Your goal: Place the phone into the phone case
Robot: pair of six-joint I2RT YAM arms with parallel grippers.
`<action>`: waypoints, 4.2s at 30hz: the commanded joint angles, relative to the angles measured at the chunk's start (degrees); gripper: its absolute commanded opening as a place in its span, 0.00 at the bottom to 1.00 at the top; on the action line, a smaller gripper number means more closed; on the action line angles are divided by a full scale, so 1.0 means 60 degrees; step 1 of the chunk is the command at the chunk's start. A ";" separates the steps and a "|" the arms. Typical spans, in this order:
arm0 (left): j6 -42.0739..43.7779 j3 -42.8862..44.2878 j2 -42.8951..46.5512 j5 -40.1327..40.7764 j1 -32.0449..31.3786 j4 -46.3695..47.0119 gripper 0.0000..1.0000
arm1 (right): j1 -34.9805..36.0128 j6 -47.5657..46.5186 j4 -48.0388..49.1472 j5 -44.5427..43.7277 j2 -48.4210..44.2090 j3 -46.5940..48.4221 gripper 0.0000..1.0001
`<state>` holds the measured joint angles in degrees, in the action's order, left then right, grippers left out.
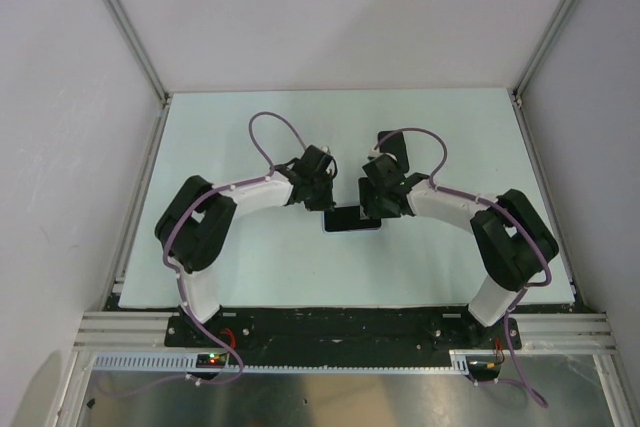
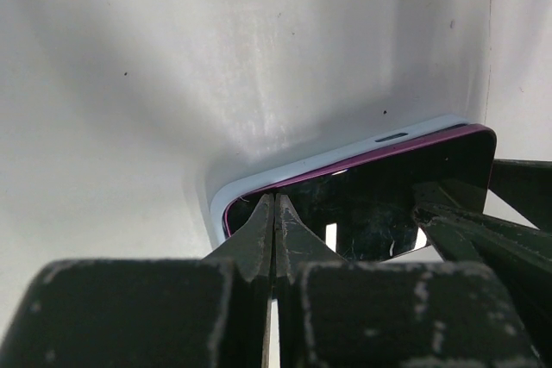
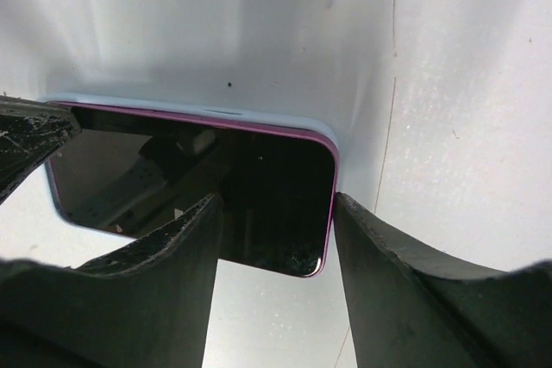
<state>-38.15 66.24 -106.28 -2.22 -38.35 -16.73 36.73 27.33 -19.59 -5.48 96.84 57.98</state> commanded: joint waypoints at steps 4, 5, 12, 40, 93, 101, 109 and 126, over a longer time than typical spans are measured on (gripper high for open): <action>0.0134 -0.0144 0.0514 0.0111 -0.0041 -0.0239 0.00 | 0.0227 0.0069 -0.0110 -0.0407 -0.0007 -0.0035 0.50; 0.0155 -0.0069 0.0698 0.0108 -0.0033 -0.0234 0.00 | 0.0231 0.0071 -0.0136 -0.0436 -0.0024 -0.0037 0.49; 0.0219 -0.0380 0.2341 0.0295 -0.0025 -0.0261 0.01 | 0.0247 -0.0005 -0.0312 -0.0597 -0.0127 -0.0028 0.48; -0.0340 -0.1987 0.1730 0.0320 0.0002 0.0455 0.00 | 0.0262 0.0006 -0.0290 -0.0175 -0.0485 -0.0248 0.31; 0.0026 -0.1894 0.2295 0.0140 -0.0318 0.1064 0.00 | 0.2812 0.2334 0.0534 -0.0851 0.0806 -0.2313 0.21; 0.0142 -0.1738 0.3145 0.0053 -0.0312 0.1023 0.01 | 0.1623 0.1317 -0.0709 -0.1060 -0.1756 -0.1236 0.49; -0.0502 -0.2903 0.3820 0.0129 -0.0641 0.0994 0.00 | -0.0019 -0.0476 -0.0249 0.0013 -0.1636 0.0498 0.52; -0.2091 -0.4014 0.2994 0.0575 -0.1758 0.2347 0.00 | -0.0649 -0.1474 -0.0392 0.1327 0.2356 0.2841 0.27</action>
<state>-48.66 40.95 -85.82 -1.52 -48.97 -5.76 33.15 20.03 -21.02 1.21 110.13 72.58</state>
